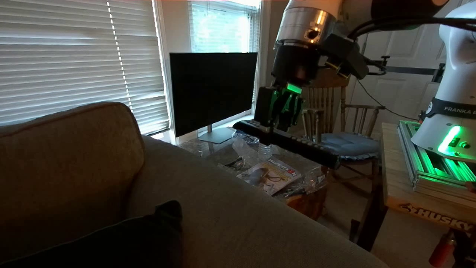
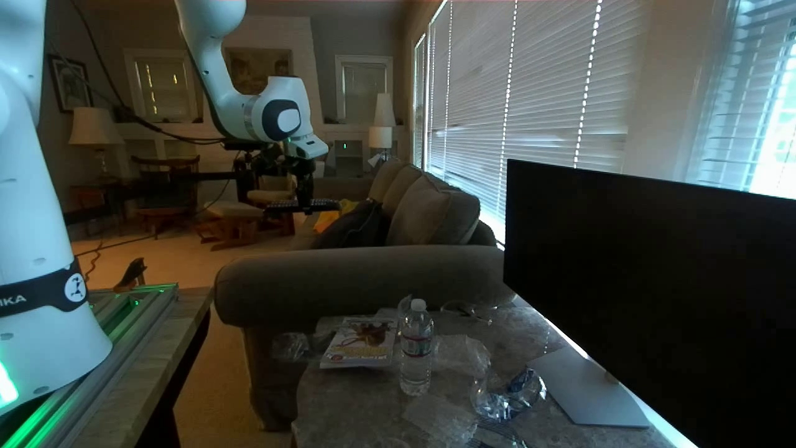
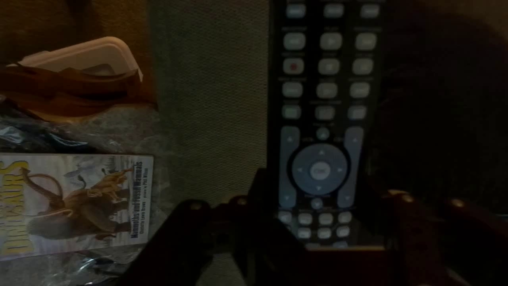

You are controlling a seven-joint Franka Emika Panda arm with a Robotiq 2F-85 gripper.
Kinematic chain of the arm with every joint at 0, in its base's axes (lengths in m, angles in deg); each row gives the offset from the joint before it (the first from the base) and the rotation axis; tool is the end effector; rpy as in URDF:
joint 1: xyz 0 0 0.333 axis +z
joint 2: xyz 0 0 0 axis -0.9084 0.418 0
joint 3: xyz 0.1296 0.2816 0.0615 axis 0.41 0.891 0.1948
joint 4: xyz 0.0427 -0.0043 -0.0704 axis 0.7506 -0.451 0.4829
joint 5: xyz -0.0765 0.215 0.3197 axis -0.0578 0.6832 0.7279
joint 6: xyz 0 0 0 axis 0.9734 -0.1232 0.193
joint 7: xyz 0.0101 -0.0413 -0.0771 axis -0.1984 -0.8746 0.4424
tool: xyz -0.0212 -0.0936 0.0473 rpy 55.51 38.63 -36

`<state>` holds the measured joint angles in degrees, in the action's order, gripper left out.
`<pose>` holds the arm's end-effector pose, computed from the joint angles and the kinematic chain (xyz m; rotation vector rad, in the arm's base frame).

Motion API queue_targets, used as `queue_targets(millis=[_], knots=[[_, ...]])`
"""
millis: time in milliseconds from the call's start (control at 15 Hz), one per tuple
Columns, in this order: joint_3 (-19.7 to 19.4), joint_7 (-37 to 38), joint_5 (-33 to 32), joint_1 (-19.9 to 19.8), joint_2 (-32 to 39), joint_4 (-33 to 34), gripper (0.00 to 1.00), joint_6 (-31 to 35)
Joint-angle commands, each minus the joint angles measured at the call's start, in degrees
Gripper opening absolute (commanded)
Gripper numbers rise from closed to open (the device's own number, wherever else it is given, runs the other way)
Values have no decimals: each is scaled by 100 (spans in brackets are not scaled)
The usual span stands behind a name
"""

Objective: Put the black remote control on the right armrest of the sofa.

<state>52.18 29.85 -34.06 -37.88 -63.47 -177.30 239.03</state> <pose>0.3448 0.4218 0.2595 -2.8540 0.2388 -0.1562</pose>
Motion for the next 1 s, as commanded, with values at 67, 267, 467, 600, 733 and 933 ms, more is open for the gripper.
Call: queue_targets(millis=[67,267,467,600,733,933], knots=[[-330,111,-492,439,918,938,27,-40],[-730,-265,-196,912,1308,1323,27,-126],[-1052,-338,-122,1259,1646,1640,27,-265],[-1221,-368,-84,1431,1844,1822,27,-330],[-1362,-380,-49,1556,2006,1974,27,-403],[-1412,-480,33,1582,2195,2145,27,-483]])
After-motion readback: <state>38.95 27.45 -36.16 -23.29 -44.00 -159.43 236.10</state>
